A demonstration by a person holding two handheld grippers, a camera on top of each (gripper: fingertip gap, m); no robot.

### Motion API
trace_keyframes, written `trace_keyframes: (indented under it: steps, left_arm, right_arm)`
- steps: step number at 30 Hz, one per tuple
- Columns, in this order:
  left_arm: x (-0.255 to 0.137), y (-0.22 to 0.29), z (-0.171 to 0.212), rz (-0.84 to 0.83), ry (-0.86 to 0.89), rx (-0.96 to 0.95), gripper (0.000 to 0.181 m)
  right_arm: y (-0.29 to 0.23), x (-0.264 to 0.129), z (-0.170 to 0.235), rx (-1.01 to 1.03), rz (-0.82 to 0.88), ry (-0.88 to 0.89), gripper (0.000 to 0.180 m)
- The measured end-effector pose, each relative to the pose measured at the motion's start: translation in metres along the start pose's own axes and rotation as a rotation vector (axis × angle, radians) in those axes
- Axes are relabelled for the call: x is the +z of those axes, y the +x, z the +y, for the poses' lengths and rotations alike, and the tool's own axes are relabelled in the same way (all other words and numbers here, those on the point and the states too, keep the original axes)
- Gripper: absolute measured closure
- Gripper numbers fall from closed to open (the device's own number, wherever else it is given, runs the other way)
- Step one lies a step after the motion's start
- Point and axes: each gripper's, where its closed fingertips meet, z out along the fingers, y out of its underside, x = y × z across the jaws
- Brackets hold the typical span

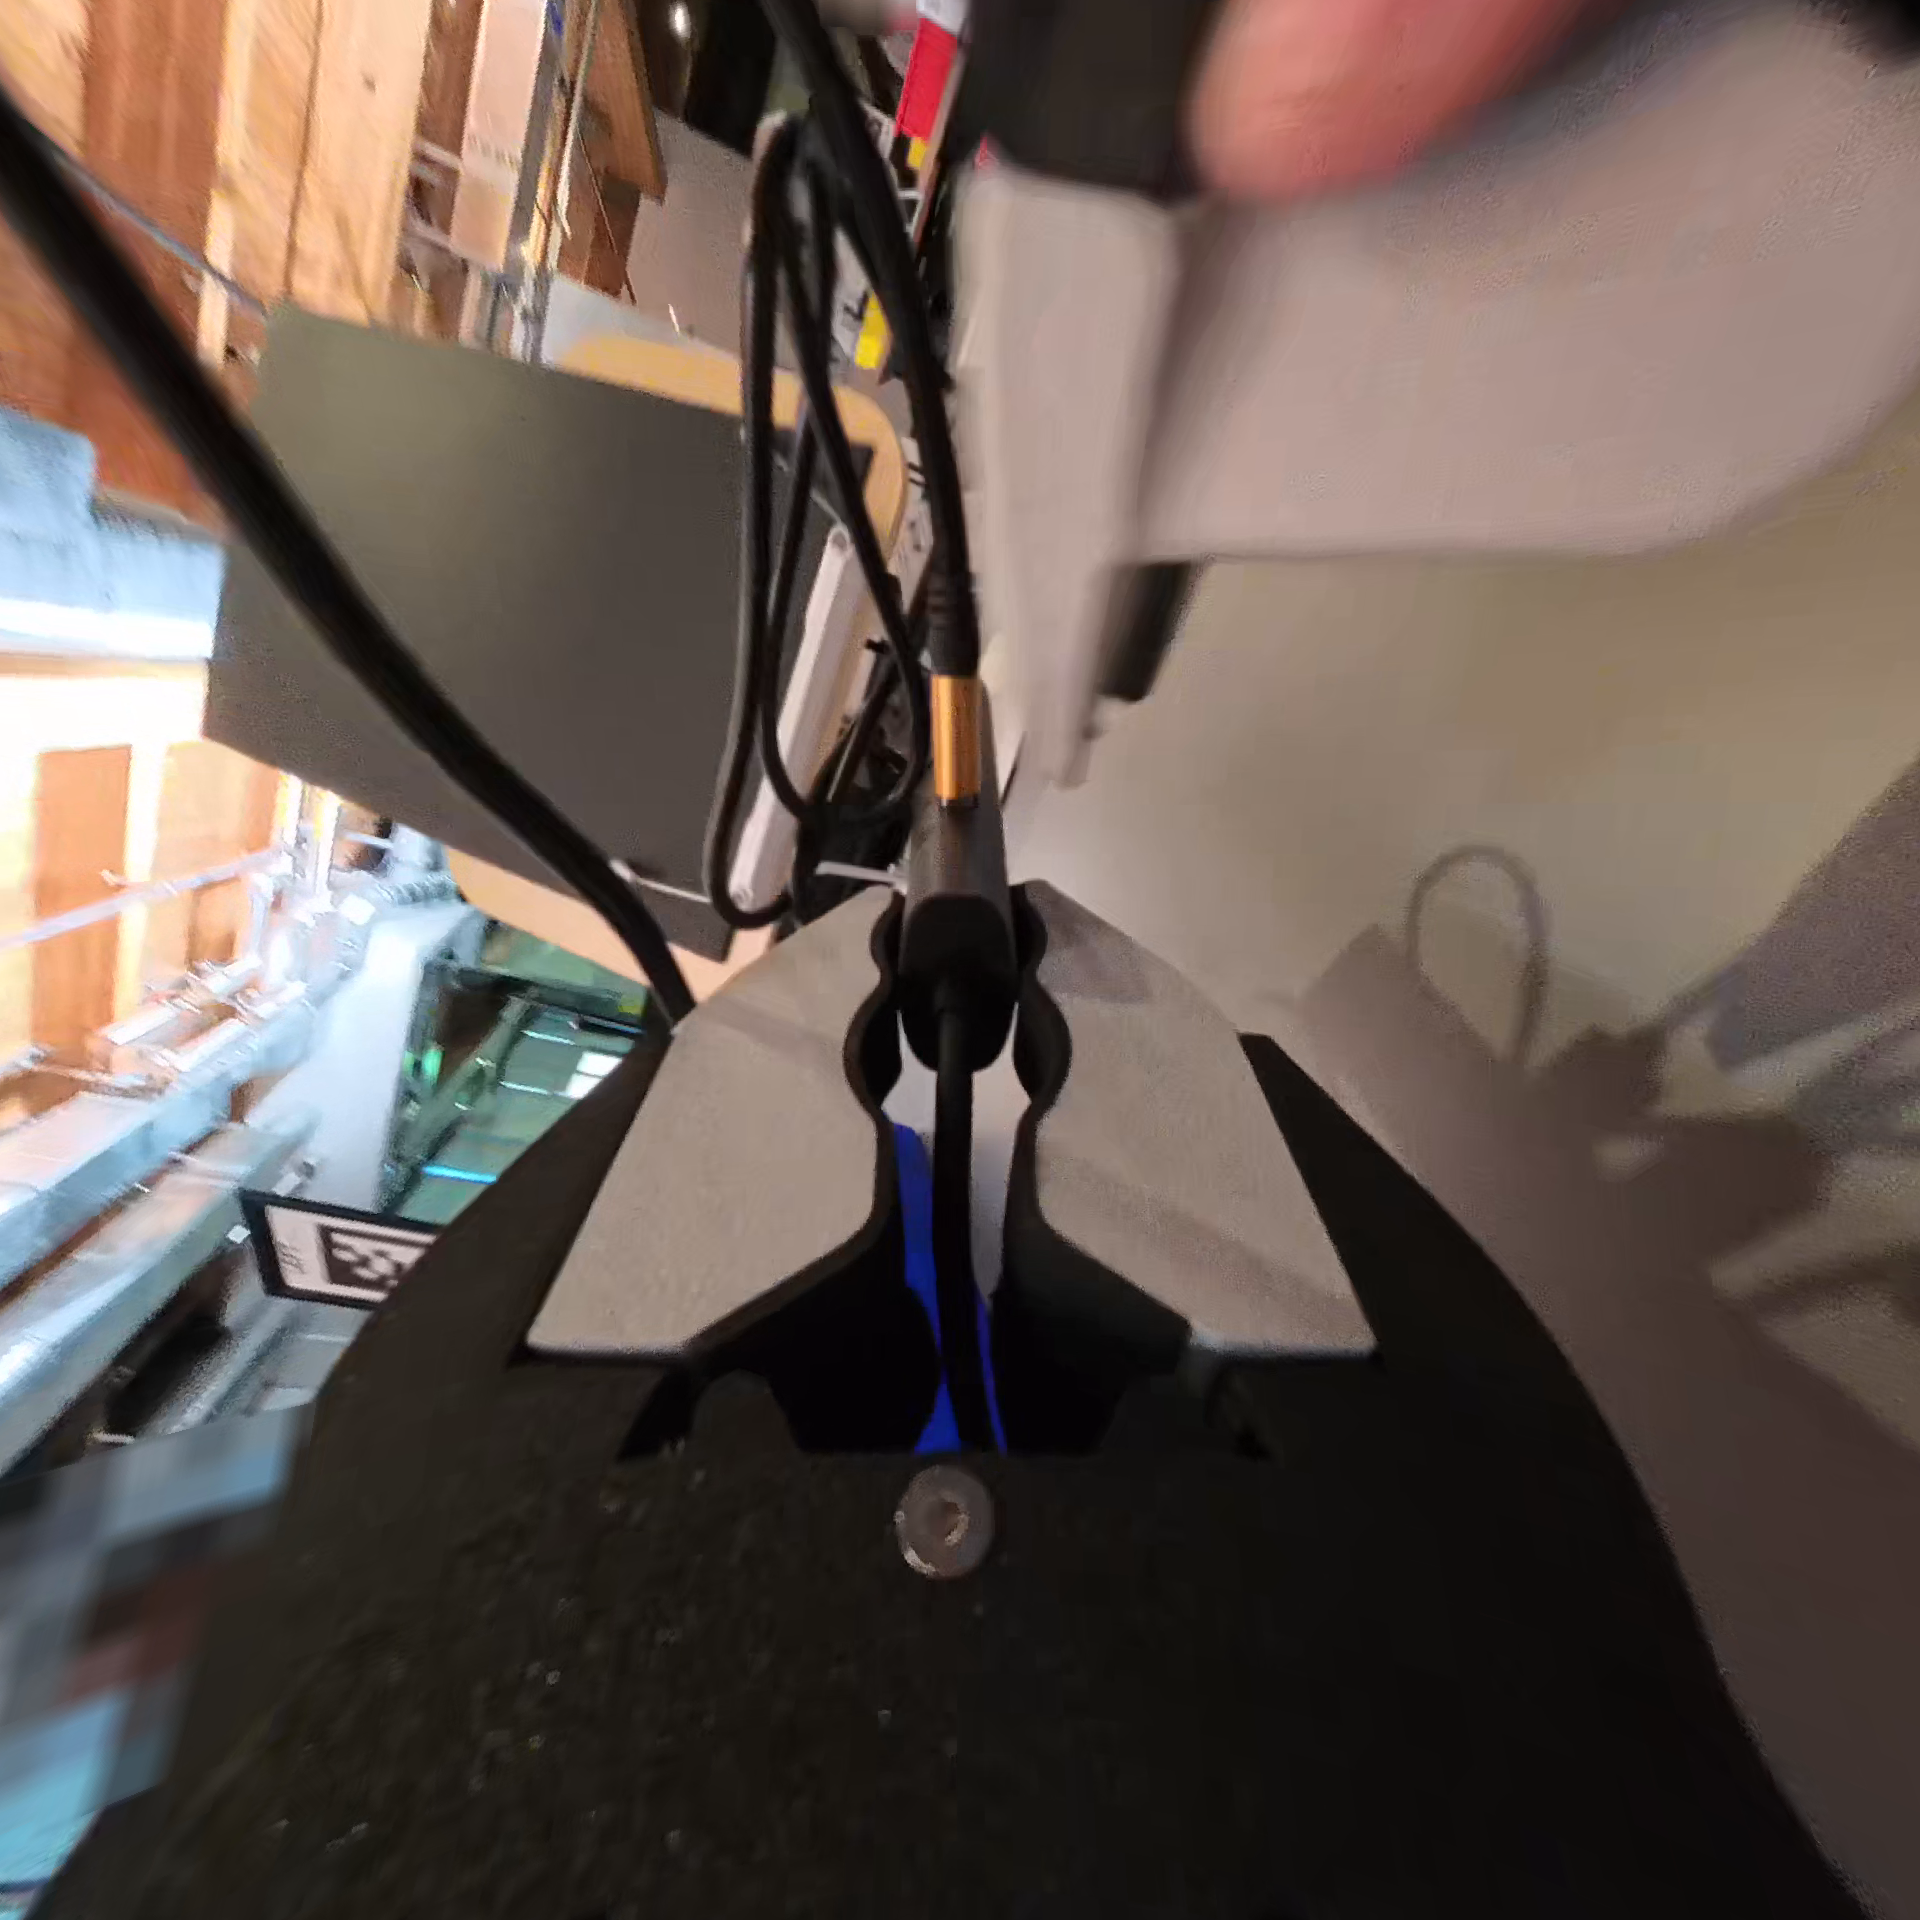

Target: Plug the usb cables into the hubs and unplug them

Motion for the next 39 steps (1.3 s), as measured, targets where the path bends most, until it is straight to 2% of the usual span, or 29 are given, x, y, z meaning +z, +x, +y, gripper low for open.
trace_keyframes:
  steps: [3, 6, 11, 15, 20, 22, 25, 26, 28, 30, 32, 34, 36, 39]
  left_arm:
    - [-0.004, 0.01, -0.014, -0.017, 0.027, 0.085, 0.164]
    - [-0.004, 0.012, -0.02, -0.049, 0.038, 0.142, 0.164]
    - [0.002, 0.016, -0.02, -0.101, 0.064, 0.304, 0.163]
    - [0.0, 0.013, -0.023, -0.119, 0.091, 0.349, 0.164]
    - [-0.002, 0.015, -0.026, -0.098, 0.122, 0.341, 0.163]
    - [-0.004, 0.025, -0.023, 0.018, 0.113, 0.224, 0.159]
    - [-0.013, 0.049, -0.008, 0.322, 0.017, -0.089, 0.144]
    - [-0.021, 0.055, -0.009, 0.425, 0.035, -0.203, 0.145]
    - [-0.035, 0.047, -0.024, 0.58, 0.16, -0.498, 0.158]
    - [-0.039, 0.033, -0.034, 0.766, 0.246, -0.831, 0.15]
    - [-0.038, 0.029, -0.033, 0.93, 0.266, -1.093, 0.143]
    - [-0.041, 0.027, -0.035, 1.05, 0.329, -1.239, 0.143]
    - [-0.048, 0.026, -0.043, 1.123, 0.399, -1.278, 0.15]
    - [-0.048, 0.025, -0.046, 1.141, 0.421, -1.315, 0.159]
  right_arm:
    - [-0.003, 0.0, -0.008, 0.133, -0.061, 0.049, 0.154]
    - [0.003, -0.002, -0.009, 0.271, -0.098, 0.076, 0.166]
    - [0.008, -0.004, 0.001, 0.509, -0.181, 0.077, 0.167]
    - [0.005, -0.008, 0.003, 0.609, -0.236, 0.086, 0.17]
    - [0.004, -0.011, 0.003, 0.578, -0.233, 0.071, 0.17]
    - [0.005, -0.01, 0.004, 0.477, -0.185, 0.062, 0.168]
    - [0.018, -0.021, -0.01, 0.291, -0.093, 0.101, 0.169]
    - [0.022, -0.024, -0.015, 0.233, -0.073, 0.098, 0.168]
    - [0.017, -0.026, -0.015, 0.072, -0.1, 0.043, 0.172]
    - [0.013, -0.025, -0.01, -0.01, -0.105, 0.012, 0.169]
    - [0.001, -0.023, -0.004, -0.036, -0.186, -0.015, 0.168]
    - [-0.013, -0.021, 0.0, -0.052, -0.273, -0.033, 0.169]
    - [-0.024, -0.017, 0.004, -0.067, -0.32, -0.042, 0.169]
    - [-0.031, -0.01, 0.004, -0.065, -0.348, -0.036, 0.17]
